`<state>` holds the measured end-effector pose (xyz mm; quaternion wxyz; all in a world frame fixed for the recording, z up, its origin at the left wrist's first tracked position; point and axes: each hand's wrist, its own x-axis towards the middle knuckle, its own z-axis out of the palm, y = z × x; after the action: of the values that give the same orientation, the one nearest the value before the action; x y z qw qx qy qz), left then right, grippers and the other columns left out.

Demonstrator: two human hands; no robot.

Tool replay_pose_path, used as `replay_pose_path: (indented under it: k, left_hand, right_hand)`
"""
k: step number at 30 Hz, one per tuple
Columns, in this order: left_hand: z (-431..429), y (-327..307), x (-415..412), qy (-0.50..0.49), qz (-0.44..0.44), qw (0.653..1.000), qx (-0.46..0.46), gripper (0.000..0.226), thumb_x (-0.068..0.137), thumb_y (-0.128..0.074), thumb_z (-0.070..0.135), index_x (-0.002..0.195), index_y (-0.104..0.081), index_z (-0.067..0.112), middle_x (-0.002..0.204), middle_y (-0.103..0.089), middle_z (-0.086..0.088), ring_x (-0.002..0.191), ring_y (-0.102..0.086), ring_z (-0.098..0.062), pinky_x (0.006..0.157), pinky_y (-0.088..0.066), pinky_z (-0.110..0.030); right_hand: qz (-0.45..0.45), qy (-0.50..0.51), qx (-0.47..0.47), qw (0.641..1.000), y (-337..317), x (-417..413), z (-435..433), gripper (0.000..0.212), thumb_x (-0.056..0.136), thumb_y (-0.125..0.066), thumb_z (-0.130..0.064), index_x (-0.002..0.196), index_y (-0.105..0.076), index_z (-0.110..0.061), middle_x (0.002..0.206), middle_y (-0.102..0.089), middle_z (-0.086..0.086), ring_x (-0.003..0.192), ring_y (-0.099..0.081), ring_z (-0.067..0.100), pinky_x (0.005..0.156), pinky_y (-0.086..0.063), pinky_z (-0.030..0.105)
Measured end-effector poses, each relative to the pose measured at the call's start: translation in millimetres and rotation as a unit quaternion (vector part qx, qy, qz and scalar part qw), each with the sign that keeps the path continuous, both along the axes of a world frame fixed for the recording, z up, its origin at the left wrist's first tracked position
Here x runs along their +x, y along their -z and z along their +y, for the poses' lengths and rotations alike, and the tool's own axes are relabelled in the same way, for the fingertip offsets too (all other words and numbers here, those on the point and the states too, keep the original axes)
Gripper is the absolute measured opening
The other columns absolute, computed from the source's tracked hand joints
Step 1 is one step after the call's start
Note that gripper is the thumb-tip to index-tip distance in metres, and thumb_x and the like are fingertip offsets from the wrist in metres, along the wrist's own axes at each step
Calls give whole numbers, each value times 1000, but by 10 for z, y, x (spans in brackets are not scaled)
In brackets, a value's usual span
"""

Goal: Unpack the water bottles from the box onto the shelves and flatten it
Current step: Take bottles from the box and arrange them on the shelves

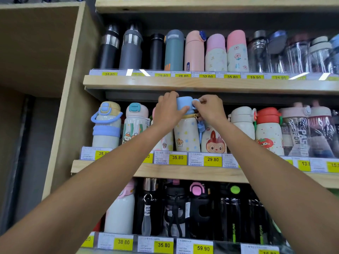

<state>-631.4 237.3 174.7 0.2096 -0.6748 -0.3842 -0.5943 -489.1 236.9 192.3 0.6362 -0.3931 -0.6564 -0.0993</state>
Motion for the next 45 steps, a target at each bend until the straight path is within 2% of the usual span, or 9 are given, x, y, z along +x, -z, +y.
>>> replay_pose_path:
  k: [4,8,14,21,26,31,35,40,45]
  left_hand:
    - [55,41,8,-52,-9,999,-11,52,86,-58,45,122,-47,10,124,-54,-10,117,-45,-29,92,-41,-41]
    - [96,82,2,-49,-2,998,-24,51,85,-57,47,120,-48,11,122,-56,-10,120,-43,-29,98,-37,-43]
    - [159,122,-44,-37,15,999,-5,52,82,-61,45,120,-49,11,120,-55,-8,120,-41,-27,96,-36,-40]
    - [281,181,-66,-71,56,996,17,51,84,-58,44,123,-50,12,127,-49,-5,126,-34,-24,102,-33,-38]
    - [342,251,-99,-61,58,996,24,59,82,-60,49,127,-49,11,146,-33,-10,140,-19,-26,113,-19,-38]
    - [395,340,-46,-97,75,992,19,69,80,-57,62,128,-49,14,156,-15,-13,146,-1,-29,118,-4,-43]
    - [400,367,-13,-101,71,992,21,69,80,-54,64,125,-51,12,157,-12,-13,146,1,-29,116,-2,-42]
    - [395,379,-13,-92,67,993,20,72,79,-58,61,129,-48,9,157,-10,-14,146,1,-30,115,1,-38]
    - [322,425,-67,10,-22,999,37,86,81,-65,45,144,-25,2,155,-12,-16,143,-9,-31,117,-13,-40]
  right_hand:
    - [-4,44,-7,999,-24,-55,15,24,87,-59,-22,75,-66,-2,71,-66,11,64,-61,26,64,-52,38]
    - [0,85,-12,996,-29,-75,59,23,84,-57,-23,65,-58,-9,58,-53,0,61,-51,19,48,-33,24]
    - [21,101,-10,995,-20,-121,112,23,84,-56,-22,70,-60,-4,67,-58,9,64,-55,24,56,-40,30]
    - [23,131,-28,991,-64,-183,189,35,87,-55,-22,57,-38,-14,62,-45,4,67,-45,24,45,-23,25]
    - [20,155,-25,987,-87,-234,212,34,86,-57,-23,59,-40,-10,73,-49,10,68,-45,27,54,-27,27]
    - [24,153,-38,987,-121,-272,208,36,81,-58,-18,54,-36,-11,57,-41,4,65,-44,29,51,-26,28]
    - [11,120,-55,991,-130,-275,185,31,81,-61,-24,60,-46,-7,60,-48,8,63,-49,27,51,-33,26]
    - [-4,82,-62,995,-74,-211,148,37,82,-62,-28,58,-38,-16,60,-47,3,69,-51,25,63,-43,35]
    - [-23,86,-82,993,108,-119,117,30,80,-62,-30,66,-36,-22,73,-54,1,74,-53,24,65,-42,35]
